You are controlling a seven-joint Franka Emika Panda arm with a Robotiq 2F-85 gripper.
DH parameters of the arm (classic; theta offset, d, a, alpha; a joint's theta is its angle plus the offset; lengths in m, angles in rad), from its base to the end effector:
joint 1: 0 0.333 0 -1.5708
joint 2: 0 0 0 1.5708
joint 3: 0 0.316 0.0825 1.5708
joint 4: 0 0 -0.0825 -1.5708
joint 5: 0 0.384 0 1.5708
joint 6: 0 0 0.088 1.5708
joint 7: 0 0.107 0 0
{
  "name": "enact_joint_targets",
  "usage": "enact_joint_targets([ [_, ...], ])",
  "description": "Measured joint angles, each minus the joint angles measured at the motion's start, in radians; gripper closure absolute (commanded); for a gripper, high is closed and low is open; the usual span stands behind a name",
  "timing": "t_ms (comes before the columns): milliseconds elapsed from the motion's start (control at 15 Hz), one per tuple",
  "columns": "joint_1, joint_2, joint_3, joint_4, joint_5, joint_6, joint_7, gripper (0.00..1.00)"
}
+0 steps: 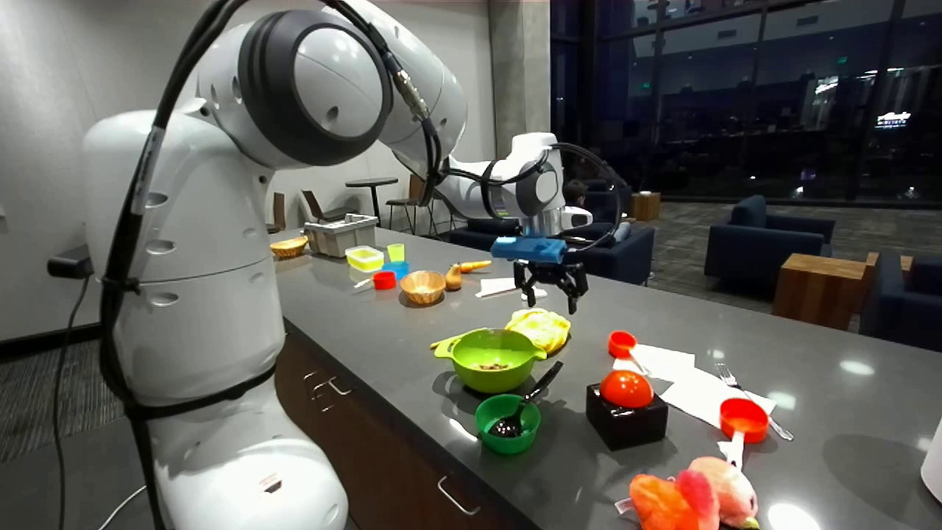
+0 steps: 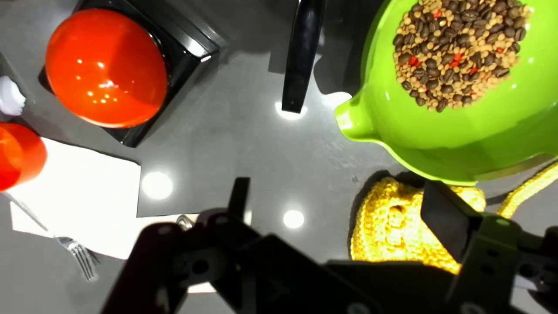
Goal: Move the small green bowl backwards
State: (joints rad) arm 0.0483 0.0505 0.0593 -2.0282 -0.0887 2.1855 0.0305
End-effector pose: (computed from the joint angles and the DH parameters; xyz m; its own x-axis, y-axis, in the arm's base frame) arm 0.5700 0.0580 0.4329 0.9861 0.1269 0.1071 0.1197 -0.9903 0.0712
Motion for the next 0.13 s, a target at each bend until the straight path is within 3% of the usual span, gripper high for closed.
enact_joint_targets([
  [133, 0.003, -0.010, 0.002, 0.031, 0.009, -0.033, 0.001, 0.00],
])
